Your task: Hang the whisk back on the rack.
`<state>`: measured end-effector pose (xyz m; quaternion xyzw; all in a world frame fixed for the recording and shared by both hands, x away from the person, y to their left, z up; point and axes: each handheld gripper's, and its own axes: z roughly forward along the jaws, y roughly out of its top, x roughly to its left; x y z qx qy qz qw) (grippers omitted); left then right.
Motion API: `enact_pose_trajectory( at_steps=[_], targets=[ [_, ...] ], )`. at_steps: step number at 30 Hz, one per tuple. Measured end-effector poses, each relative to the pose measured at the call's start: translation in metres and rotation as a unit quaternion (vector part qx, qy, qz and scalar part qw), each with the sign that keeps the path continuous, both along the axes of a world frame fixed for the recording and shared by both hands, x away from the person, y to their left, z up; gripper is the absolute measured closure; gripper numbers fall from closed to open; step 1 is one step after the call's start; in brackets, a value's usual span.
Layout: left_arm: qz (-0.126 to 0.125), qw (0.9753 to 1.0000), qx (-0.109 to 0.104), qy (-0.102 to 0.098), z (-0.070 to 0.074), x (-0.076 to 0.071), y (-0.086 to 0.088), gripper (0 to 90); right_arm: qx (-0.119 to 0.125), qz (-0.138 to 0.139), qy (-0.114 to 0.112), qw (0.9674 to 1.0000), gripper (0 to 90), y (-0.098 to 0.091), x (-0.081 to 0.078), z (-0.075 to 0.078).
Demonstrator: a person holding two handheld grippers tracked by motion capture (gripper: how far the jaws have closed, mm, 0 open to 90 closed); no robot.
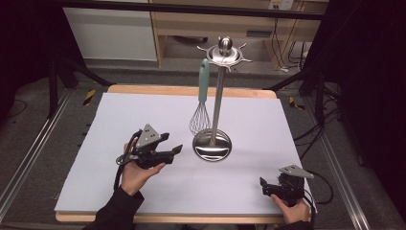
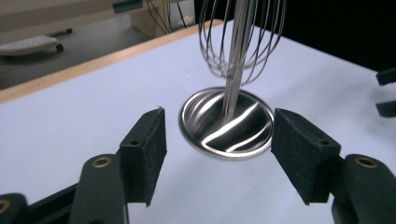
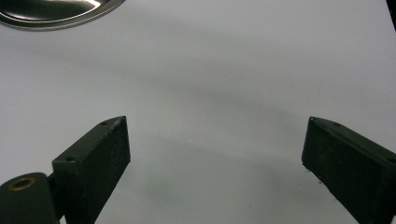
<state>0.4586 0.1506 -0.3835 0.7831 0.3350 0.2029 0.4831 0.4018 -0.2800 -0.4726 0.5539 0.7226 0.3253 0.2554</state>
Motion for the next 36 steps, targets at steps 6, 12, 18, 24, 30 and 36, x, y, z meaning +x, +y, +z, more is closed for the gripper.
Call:
enact_pose_trajectory(
  at_steps=[6,12,18,24,30,36],
  targets=[
    [-0.009,1.0,0.001,-0.003,-0.015,0.002,0.011,34.0,-0.005,-0.002,0.001,1.0,8.2,0.0,0.0,-0.001],
    [0.029,0.9989,0.023,0.028,-0.031,-0.003,0.027,32.4,-0.01,-0.007,0.003,0.9999,8.3,-0.002,0.0,-0.001],
    [0.044,0.9979,0.032,0.035,-0.042,-0.004,0.04,30.7,-0.012,-0.011,0.005,0.9999,8.2,-0.004,0.0,-0.002],
    [0.06,0.9968,0.031,0.042,-0.051,-0.005,0.051,29.1,-0.014,-0.013,0.007,0.9998,8.1,-0.006,0.0,-0.002],
    [0.079,0.9948,0.034,0.055,-0.064,-0.008,0.07,27.6,-0.016,-0.015,0.01,0.9997,8.0,-0.008,0.0,-0.003],
    [0.093,0.9934,0.032,0.058,-0.067,-0.004,0.081,26.7,-0.017,-0.017,0.011,0.9997,7.7,-0.011,0.0,-0.003]
  ],
)
